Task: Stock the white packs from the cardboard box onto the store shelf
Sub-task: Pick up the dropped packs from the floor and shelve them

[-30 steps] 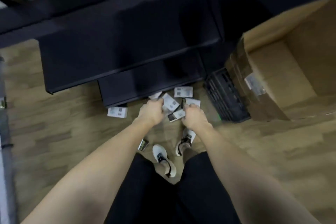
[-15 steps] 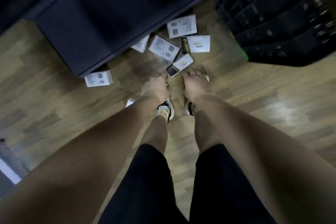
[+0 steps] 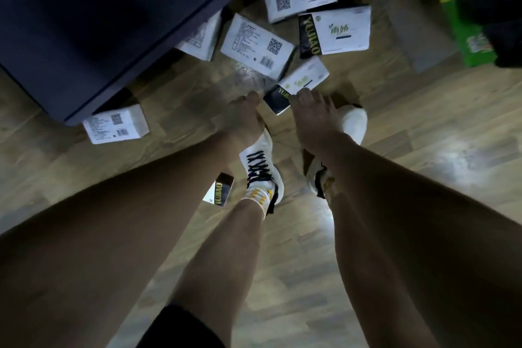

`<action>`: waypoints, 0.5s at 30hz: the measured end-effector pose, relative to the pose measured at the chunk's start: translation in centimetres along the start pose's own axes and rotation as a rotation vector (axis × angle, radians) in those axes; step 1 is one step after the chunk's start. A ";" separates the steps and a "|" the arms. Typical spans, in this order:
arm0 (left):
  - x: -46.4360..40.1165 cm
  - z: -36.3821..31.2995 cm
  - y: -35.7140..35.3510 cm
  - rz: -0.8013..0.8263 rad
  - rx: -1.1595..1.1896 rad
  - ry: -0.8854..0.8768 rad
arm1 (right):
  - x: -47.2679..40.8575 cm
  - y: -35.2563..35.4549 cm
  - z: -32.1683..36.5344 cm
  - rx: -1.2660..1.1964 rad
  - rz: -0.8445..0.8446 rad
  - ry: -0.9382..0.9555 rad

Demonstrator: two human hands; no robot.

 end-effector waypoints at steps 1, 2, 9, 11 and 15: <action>-1.0 0.4 -0.4 -0.009 0.026 0.005 | -1.0 -0.7 0.2 -0.002 -0.023 0.015; -1.9 0.8 -0.8 -0.021 0.043 0.014 | -2.2 -1.4 0.3 0.004 -0.049 0.025; -6.3 2.6 -2.8 -0.024 0.119 0.007 | -7.2 -4.7 -0.6 0.159 -0.096 0.023; -6.7 2.8 -3.0 -0.020 0.114 0.007 | -7.9 -4.9 -0.4 0.197 -0.083 0.039; -7.1 3.3 -3.0 -0.013 0.112 0.029 | -8.5 -5.1 0.3 0.310 -0.005 0.068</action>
Point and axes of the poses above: each hand's wrist, its own x-axis away from the middle knuckle, its own y-axis out of the back of the hand, z = x × y, the point moved 2 cm from there along -x, towards the middle knuckle, and after that the axes turned 15 degrees about x, right-handed, at the moved point
